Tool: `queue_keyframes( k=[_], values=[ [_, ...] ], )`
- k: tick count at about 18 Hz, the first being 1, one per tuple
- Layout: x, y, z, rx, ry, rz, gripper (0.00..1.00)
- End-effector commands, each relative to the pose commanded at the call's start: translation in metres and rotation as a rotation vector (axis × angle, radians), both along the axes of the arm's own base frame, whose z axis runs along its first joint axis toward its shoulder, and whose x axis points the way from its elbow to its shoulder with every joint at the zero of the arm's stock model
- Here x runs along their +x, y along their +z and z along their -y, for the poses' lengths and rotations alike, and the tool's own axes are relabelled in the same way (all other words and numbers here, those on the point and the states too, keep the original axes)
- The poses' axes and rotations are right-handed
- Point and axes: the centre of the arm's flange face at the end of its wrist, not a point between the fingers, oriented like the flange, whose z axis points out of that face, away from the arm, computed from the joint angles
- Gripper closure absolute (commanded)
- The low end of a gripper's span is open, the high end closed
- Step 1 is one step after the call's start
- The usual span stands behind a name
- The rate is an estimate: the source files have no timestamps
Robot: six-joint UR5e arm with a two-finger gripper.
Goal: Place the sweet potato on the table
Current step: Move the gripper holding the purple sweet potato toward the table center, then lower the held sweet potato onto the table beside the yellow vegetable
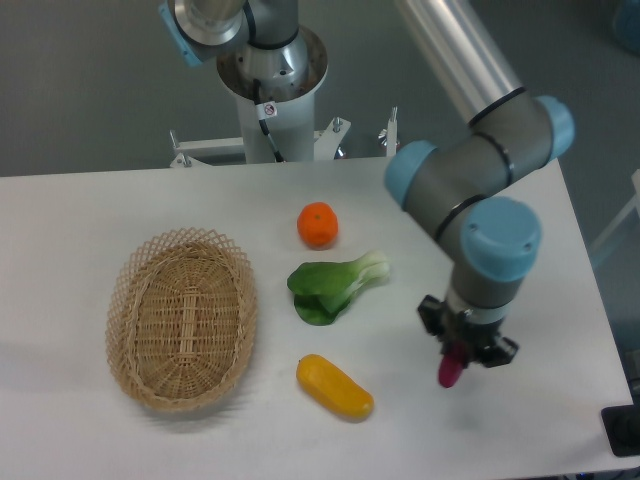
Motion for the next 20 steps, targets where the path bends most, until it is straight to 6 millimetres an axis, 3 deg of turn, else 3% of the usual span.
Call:
queue_keyframes(
  k=[5, 14, 18, 20],
  values=[
    [0.017, -0.032, 0.003, -0.001, -0.019, -0.080, 0.81],
    [0.014, -0.070, 0.000, -0.025, -0.016, -0.053, 0.82],
    [0.011, -0.075, -0.003, -0.024, -0.015, -0.054, 0.81],
    [0.011, -0.075, -0.003, -0.023, -0.015, -0.053, 0.72]
  ],
)
